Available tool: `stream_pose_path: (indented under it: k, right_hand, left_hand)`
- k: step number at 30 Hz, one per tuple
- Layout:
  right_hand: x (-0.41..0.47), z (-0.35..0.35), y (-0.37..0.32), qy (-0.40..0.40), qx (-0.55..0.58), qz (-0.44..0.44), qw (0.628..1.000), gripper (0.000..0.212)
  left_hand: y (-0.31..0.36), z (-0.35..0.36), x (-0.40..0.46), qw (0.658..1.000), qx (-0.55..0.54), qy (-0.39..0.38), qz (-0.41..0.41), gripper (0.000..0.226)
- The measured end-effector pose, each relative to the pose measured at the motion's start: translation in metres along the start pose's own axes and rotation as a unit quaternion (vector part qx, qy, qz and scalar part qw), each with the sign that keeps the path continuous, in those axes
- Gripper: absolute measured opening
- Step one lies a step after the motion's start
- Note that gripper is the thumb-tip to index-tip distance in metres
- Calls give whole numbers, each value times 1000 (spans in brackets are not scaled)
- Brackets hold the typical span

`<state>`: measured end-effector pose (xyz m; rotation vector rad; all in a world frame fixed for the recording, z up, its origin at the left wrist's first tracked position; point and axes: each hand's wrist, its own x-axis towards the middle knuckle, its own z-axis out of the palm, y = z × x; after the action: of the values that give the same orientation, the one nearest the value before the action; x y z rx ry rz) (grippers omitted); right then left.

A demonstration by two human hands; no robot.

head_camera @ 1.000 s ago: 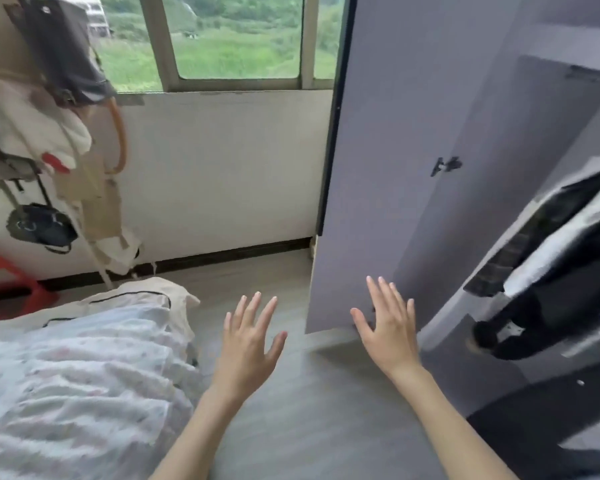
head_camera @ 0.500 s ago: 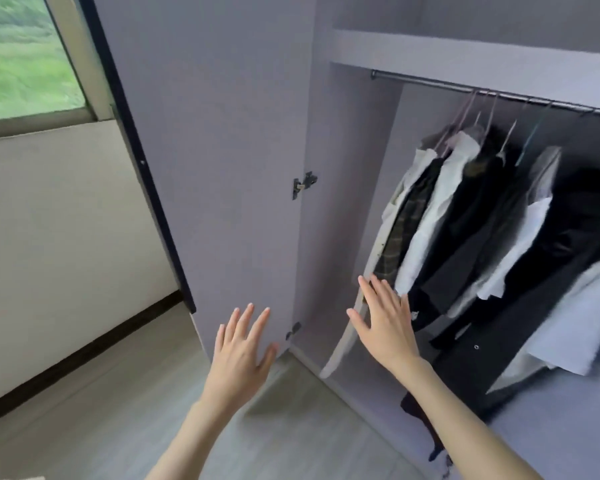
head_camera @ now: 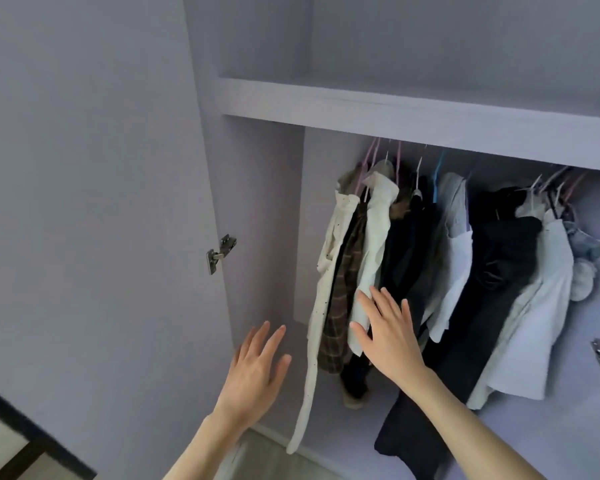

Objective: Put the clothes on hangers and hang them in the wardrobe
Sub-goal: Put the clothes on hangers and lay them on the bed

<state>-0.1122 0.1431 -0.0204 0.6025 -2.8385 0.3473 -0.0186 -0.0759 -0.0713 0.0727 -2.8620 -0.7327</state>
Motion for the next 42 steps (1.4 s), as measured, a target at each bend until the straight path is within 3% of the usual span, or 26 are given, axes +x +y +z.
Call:
stream_pose_path:
  k: [6, 9, 12, 15, 21, 26, 31, 37, 40, 42]
  right_hand:
    - [89, -16, 28, 16, -25, -26, 999, 56]
    - [132, -16, 39, 42, -20, -49, 998, 68]
    - [164, -11, 49, 57, -51, -81, 994, 54]
    - [176, 1, 65, 51, -45, -102, 992, 49]
    - [171, 11, 96, 67, -25, -123, 990, 55]
    - [170, 12, 103, 69, -12, -131, 989, 51]
    - [174, 12, 101, 77, -1, -139, 987, 52]
    - [180, 10, 95, 122, 22, -142, 982, 42]
    - [194, -2, 79, 170, 103, -102, 975, 36]
    - [206, -13, 60, 155, 214, -47, 963, 36]
  left_hand:
    - [31, -1, 112, 999, -24, 25, 38, 101]
    - [53, -1, 166, 996, -37, 50, 63, 94]
    - [72, -2, 209, 992, -51, 74, 85, 88]
    - [83, 4, 238, 990, -74, 85, 86, 71]
    - [92, 17, 274, 998, -26, 17, 55, 43]
    - [100, 2, 309, 997, -31, 64, -12, 6]
    - [102, -5, 325, 995, -68, 64, -33, 12]
    - [95, -26, 323, 970, -179, 160, -43, 22]
    - [91, -37, 303, 965, -184, 183, -34, 17]
    - [85, -35, 280, 965, -180, 189, -35, 14]
